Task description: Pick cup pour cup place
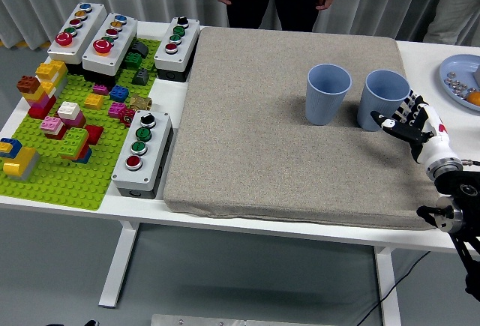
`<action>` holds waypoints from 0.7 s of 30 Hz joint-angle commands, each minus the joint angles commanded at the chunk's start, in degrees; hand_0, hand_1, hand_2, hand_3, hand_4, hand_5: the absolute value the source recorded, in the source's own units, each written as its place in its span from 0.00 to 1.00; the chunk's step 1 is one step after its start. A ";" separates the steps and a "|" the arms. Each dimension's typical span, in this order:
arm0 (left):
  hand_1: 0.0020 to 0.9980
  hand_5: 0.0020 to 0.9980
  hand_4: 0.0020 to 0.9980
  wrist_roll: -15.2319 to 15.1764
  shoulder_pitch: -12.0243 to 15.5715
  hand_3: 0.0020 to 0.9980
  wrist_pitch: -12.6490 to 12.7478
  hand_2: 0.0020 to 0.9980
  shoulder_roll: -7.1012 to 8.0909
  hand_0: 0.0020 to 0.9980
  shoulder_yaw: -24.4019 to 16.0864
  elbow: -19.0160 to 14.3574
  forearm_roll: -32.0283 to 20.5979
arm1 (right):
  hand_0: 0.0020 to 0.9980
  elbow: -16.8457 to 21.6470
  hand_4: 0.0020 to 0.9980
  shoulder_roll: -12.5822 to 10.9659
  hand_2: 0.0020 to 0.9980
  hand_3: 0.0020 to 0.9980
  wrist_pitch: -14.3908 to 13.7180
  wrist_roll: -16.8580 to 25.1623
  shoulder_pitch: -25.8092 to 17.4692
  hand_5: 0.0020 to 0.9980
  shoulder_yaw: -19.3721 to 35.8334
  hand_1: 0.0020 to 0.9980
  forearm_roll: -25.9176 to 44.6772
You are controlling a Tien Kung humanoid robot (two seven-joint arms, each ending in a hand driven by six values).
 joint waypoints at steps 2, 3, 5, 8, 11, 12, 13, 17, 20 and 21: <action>0.79 0.99 0.51 0.00 0.01 0.73 0.01 0.85 0.01 0.78 0.07 0.00 -0.05 | 0.94 -0.10 0.85 0.16 0.95 0.95 -0.09 -0.06 0.22 0.17 -0.24 0.89 -0.04; 0.79 0.99 0.51 0.00 0.05 0.73 0.00 0.85 0.03 0.78 0.06 0.00 -0.02 | 0.94 -0.24 0.85 0.32 0.95 0.95 -0.07 -0.08 0.37 0.17 -0.41 0.89 0.00; 0.79 0.99 0.51 0.02 0.07 0.73 0.01 0.85 0.03 0.78 0.02 0.00 0.00 | 0.94 -0.37 0.85 0.47 0.95 0.95 -0.10 -0.08 0.54 0.17 -0.51 0.89 0.02; 0.79 0.99 0.51 0.03 0.07 0.73 0.01 0.85 0.06 0.78 0.04 0.00 0.05 | 0.94 -0.65 0.85 0.65 0.95 0.95 -0.05 -0.11 0.81 0.17 -0.54 0.89 0.08; 0.79 0.99 0.51 0.05 0.08 0.73 0.01 0.85 0.07 0.78 0.06 0.00 0.11 | 0.94 -1.00 0.85 0.76 0.95 0.95 -0.08 -0.12 1.08 0.17 -0.54 0.89 0.14; 0.79 0.99 0.51 0.05 0.08 0.73 0.01 0.85 0.07 0.78 0.10 0.00 0.10 | 0.94 -1.05 0.85 0.77 0.95 0.95 -0.08 -0.11 1.10 0.17 -0.54 0.89 0.15; 0.79 0.99 0.51 0.05 0.09 0.73 0.01 0.85 0.08 0.78 0.16 0.00 0.05 | 0.94 -1.12 0.85 0.79 0.95 0.95 -0.05 -0.11 1.11 0.17 -0.53 0.89 0.18; 0.79 0.99 0.51 0.05 0.16 0.73 0.03 0.85 0.07 0.78 0.25 0.00 -0.01 | 0.94 -1.39 0.84 0.93 0.95 0.94 -0.04 -0.15 1.12 0.17 -0.61 0.89 0.30; 0.79 0.99 0.51 0.04 0.21 0.73 0.01 0.85 0.10 0.78 0.35 0.00 -0.02 | 0.94 -1.61 0.84 1.12 0.95 0.94 -0.06 -0.16 1.23 0.17 -0.66 0.89 0.36; 0.79 0.99 0.51 0.02 0.18 0.73 0.00 0.85 0.11 0.78 0.42 0.00 -0.09 | 0.94 -1.68 0.84 1.17 0.95 0.94 -0.05 -0.15 1.32 0.17 -0.70 0.89 0.35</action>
